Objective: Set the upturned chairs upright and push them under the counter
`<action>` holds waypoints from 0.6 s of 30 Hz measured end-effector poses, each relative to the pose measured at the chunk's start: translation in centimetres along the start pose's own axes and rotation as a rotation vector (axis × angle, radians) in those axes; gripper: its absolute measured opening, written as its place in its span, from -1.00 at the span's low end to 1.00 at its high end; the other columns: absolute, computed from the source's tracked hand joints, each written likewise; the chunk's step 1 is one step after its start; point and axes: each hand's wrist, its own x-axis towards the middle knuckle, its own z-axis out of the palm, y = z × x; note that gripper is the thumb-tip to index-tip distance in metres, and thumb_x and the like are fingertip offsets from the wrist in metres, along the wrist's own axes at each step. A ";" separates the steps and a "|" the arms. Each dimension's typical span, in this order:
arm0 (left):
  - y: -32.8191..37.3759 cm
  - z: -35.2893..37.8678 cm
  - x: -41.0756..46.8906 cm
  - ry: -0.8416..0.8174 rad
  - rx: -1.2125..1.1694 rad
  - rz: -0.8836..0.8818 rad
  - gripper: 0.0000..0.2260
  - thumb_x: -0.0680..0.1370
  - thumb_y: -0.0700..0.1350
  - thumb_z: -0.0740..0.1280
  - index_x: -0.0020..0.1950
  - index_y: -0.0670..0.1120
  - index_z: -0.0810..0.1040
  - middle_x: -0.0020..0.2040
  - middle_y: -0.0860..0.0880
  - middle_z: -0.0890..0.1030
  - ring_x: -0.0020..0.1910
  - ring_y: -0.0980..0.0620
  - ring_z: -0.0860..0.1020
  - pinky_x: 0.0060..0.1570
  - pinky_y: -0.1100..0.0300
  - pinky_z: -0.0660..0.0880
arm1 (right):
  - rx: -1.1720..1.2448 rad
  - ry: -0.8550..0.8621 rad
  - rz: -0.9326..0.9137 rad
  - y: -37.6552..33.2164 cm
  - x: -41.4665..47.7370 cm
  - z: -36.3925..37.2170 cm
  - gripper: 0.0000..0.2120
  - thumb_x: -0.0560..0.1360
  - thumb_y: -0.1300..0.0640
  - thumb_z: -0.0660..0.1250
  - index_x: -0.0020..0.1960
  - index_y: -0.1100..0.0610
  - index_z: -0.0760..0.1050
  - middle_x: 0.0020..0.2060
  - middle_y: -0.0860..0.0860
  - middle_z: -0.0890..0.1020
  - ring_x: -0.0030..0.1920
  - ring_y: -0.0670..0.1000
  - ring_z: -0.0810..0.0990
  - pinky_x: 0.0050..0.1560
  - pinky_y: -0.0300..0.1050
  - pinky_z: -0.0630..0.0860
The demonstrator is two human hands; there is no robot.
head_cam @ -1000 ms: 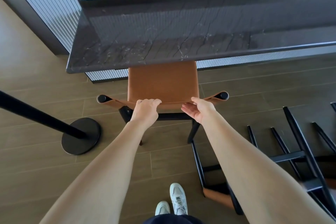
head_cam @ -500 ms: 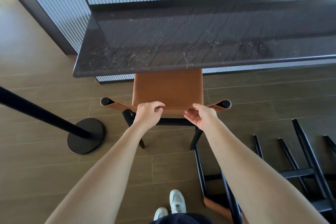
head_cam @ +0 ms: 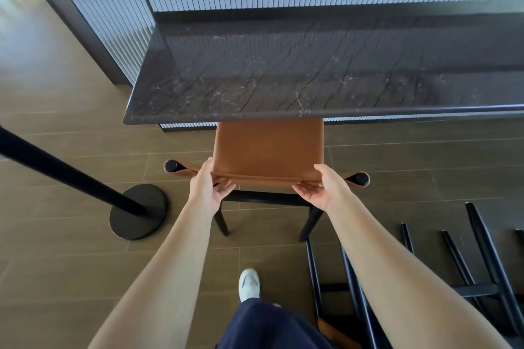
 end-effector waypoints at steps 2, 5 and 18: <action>0.9 0.5 0.8 -0.010 -0.015 -0.037 -0.85 0.58 -0.17 0.32 0.13 -0.14 0.44 0.11 -0.27 0.51 0.03 -0.23 0.58 0.07 -0.20 0.56 | 0.036 0.027 -0.001 -0.1 0.5 0.2 -0.61 0.58 0.20 0.29 0.38 0.20 0.33 0.15 0.31 0.49 0.15 0.26 0.55 -0.01 0.24 0.59; 1.3 0.5 1.6 -0.007 0.007 -0.105 -0.75 0.60 -0.25 0.23 0.28 -0.21 0.38 0.12 -0.28 0.50 -0.02 -0.25 0.59 -0.07 -0.20 0.59 | 0.068 0.083 0.012 0.2 0.9 0.7 -0.64 0.61 0.24 0.22 0.39 0.20 0.30 0.24 0.30 0.44 0.24 0.30 0.50 0.15 0.29 0.51; 2.2 0.5 5.0 0.006 0.110 -0.157 -0.66 0.52 -0.42 0.18 0.30 -0.32 0.40 0.11 -0.27 0.52 0.12 -0.27 0.57 -0.40 0.02 0.61 | 0.035 0.332 -0.109 0.5 2.4 2.6 -0.64 0.52 0.50 0.05 0.28 0.39 0.37 0.03 0.35 0.54 0.00 0.37 0.58 0.05 0.34 0.56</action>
